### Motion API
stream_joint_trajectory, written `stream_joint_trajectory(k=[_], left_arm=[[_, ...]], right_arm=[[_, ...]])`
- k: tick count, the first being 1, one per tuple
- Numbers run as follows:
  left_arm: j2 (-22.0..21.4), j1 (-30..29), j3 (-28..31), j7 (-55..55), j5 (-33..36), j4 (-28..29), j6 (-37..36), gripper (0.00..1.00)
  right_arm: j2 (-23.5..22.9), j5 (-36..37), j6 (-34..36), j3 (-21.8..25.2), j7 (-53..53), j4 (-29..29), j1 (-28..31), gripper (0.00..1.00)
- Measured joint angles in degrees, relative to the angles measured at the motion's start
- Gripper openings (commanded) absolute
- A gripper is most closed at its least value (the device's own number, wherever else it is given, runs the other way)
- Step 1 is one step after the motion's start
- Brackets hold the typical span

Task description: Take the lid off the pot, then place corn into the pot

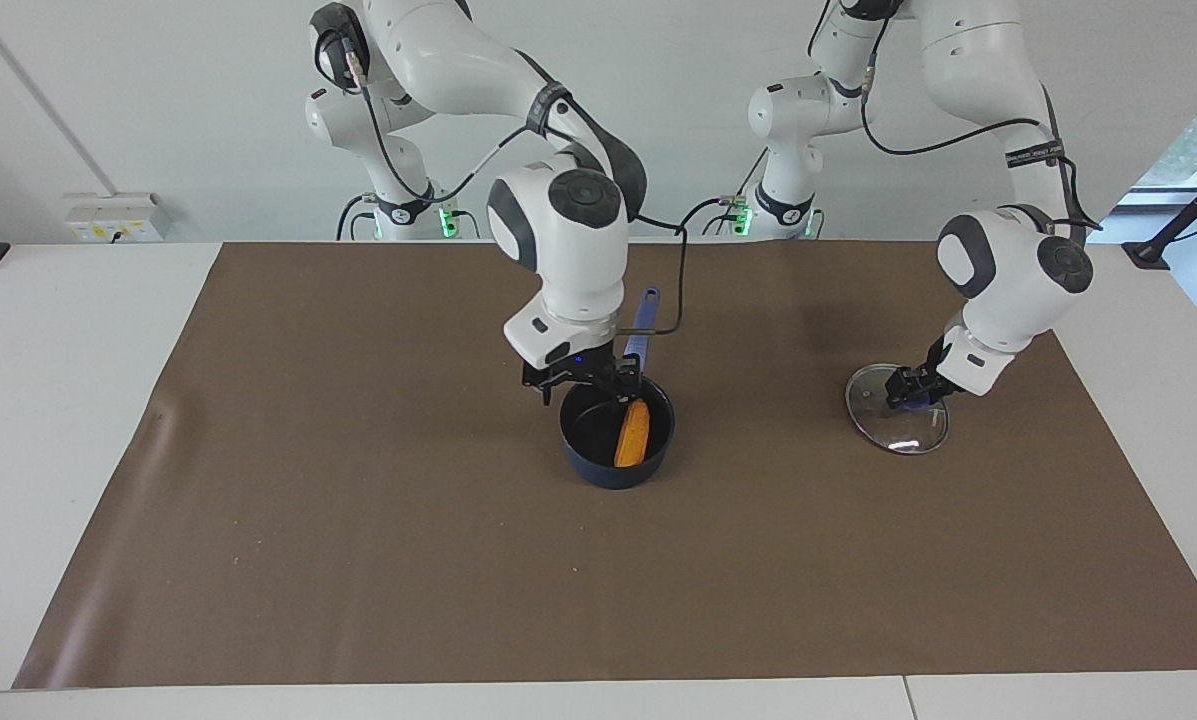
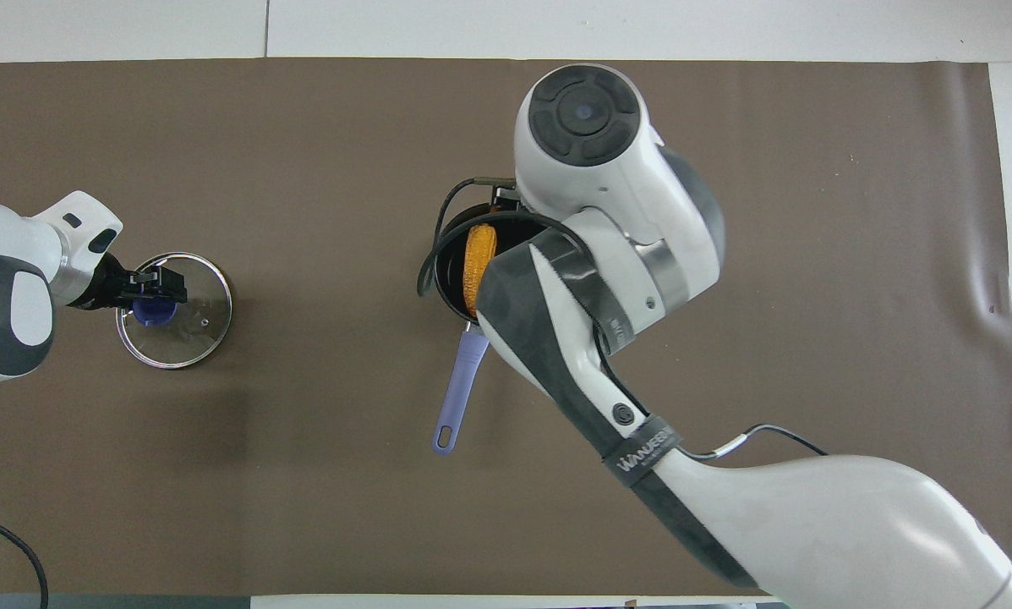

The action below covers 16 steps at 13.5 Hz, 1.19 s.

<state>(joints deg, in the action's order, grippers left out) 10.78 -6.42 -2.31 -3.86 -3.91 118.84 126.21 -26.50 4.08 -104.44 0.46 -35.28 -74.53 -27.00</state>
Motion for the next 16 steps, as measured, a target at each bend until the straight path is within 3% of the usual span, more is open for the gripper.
stream_joint_trajectory(k=[3, 8, 12, 16], left_arm=[[-0.47, 0.27, -0.57, -0.11, -0.01, -2.42, -1.66, 1.00], [-4.88, 2.69, -2.00, 3.81, 0.04, -18.69, -22.10, 1.00], [-13.22, 3.23, -2.42, 4.67, 0.18, -20.86, -31.57, 1.00], [-15.37, 5.08, -2.29, 4.69, 0.19, -18.07, -32.90, 1.00]], right_arm=[[8.04, 0.01, 10.70, 0.20, 15.13, 0.65, 10.71, 1.00], [19.62, -0.09, 24.30, 0.16, 30.58, -1.24, 22.60, 1.00], [25.58, -0.21, 20.98, 3.79, 36.28, -13.26, 24.55, 1.00], [28.44, -0.15, 16.05, 4.26, 36.31, -20.10, 23.51, 1.00]])
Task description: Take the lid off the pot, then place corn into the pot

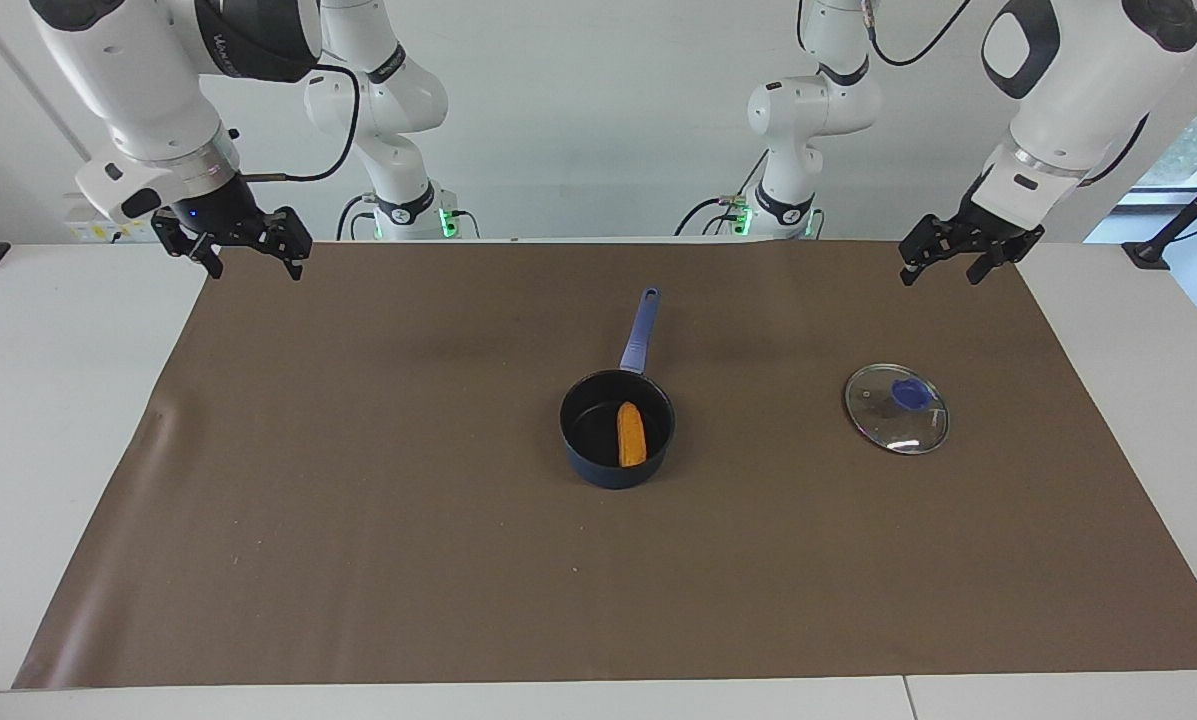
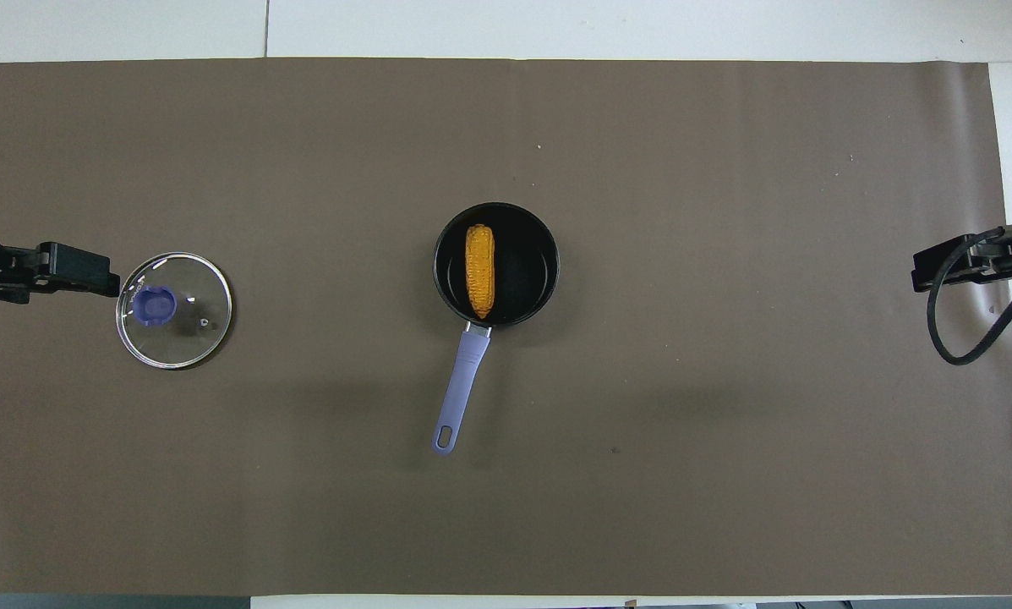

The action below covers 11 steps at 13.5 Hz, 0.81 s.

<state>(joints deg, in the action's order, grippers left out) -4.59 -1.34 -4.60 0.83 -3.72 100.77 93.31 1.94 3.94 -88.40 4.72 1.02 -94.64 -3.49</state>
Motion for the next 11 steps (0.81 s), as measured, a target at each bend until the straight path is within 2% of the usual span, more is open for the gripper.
stream_joint_trajectory(k=[2, 4, 6, 11], left_arm=[[0.01, 3.90, 2.23, 0.25, 0.29, 1.32, 0.97, 1.00], [0.15, 6.44, 3.86, 0.26, 2.12, -0.80, -0.31, 1.00], [0.71, 7.15, 4.04, 1.15, 2.55, -4.28, -2.88, 1.00], [1.08, 7.17, 4.27, 2.13, 2.57, -3.35, -2.95, 1.00]], right_arm=[[0.00, 0.00, -0.27, 0.70, 0.66, 0.01, -0.06, 1.00], [0.00, 0.00, -0.25, 1.14, 0.95, 0.01, -0.06, 1.00], [-0.04, 0.00, -0.25, 1.24, 0.95, 0.16, -0.03, 1.00], [-0.23, -0.01, 0.09, 1.61, 1.53, 0.29, 0.77, 1.00]])
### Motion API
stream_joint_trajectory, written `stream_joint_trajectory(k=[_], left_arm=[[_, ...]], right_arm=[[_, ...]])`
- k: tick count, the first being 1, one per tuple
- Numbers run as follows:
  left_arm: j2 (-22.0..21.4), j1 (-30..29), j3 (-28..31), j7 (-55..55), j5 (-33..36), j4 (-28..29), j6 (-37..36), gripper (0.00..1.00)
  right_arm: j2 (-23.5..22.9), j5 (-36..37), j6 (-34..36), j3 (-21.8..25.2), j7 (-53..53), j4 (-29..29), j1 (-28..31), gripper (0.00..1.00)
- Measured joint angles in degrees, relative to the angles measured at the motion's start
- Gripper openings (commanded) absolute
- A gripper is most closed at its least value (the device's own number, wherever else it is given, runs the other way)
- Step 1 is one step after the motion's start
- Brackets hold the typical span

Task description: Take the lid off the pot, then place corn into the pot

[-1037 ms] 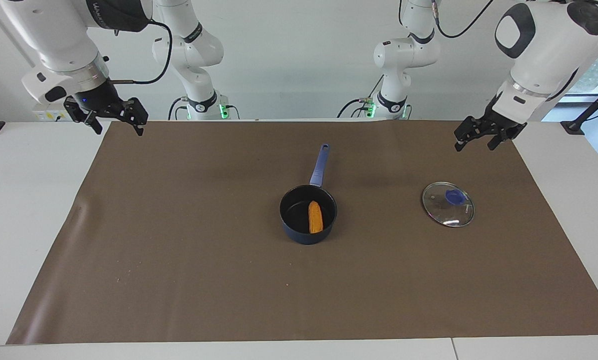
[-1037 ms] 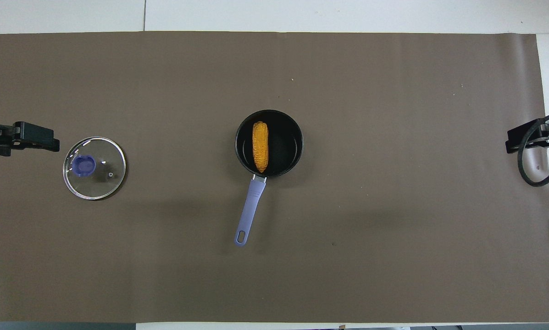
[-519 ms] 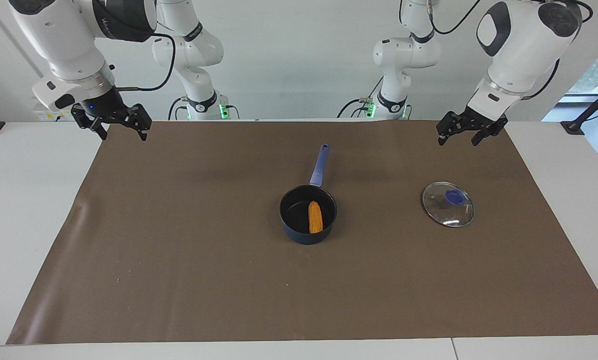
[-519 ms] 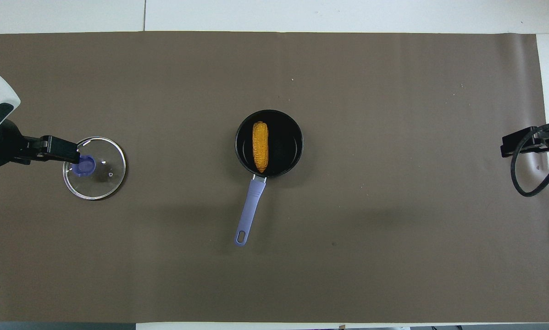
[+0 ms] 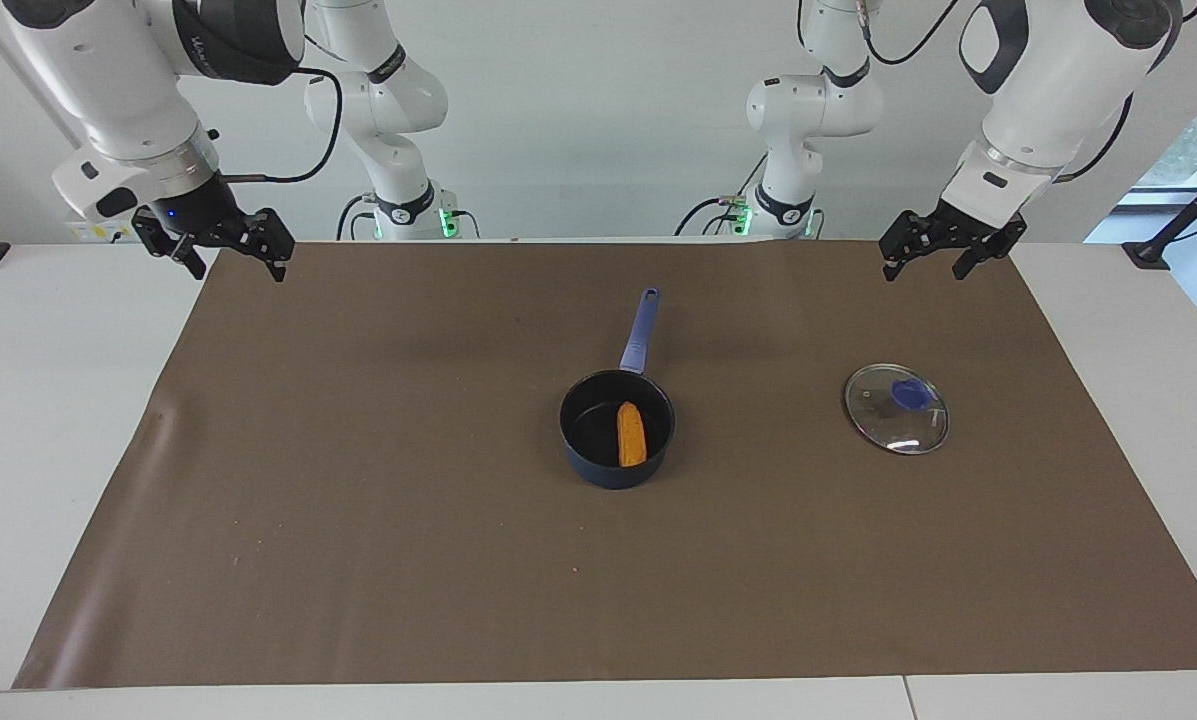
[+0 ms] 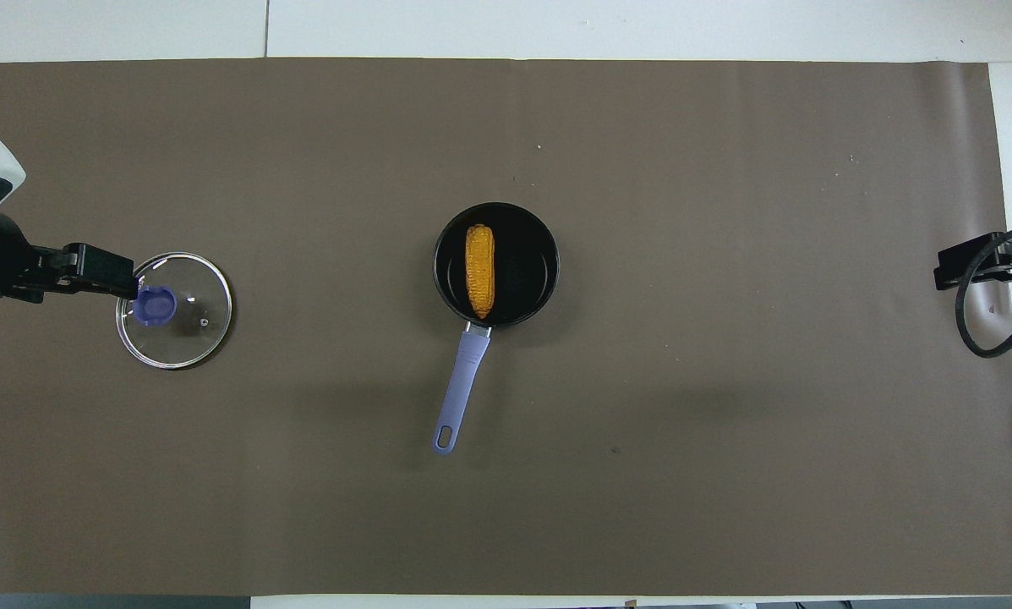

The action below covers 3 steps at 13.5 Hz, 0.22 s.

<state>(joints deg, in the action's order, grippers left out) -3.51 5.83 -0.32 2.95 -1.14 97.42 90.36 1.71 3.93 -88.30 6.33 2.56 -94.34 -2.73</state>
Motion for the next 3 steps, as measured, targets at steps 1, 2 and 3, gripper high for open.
stream_joint_trajectory(k=[1, 2, 3], left_arm=[[0.00, 0.00, 0.00, 0.01, 0.00, 0.00, 0.00, 1.00], [0.00, 0.00, 0.00, 0.02, 0.00, 0.00, 0.00, 1.00], [0.00, 0.00, 0.00, 0.03, 0.00, 0.00, 0.00, 1.00]], right_arm=[[-0.01, 0.00, 0.08, 0.01, 0.12, 0.00, 0.19, 1.00], [-0.01, 0.00, 0.18, 0.03, 0.14, 0.00, 0.22, 1.00], [-0.01, 0.00, 0.28, 0.05, 0.14, 0.00, 0.22, 1.00]])
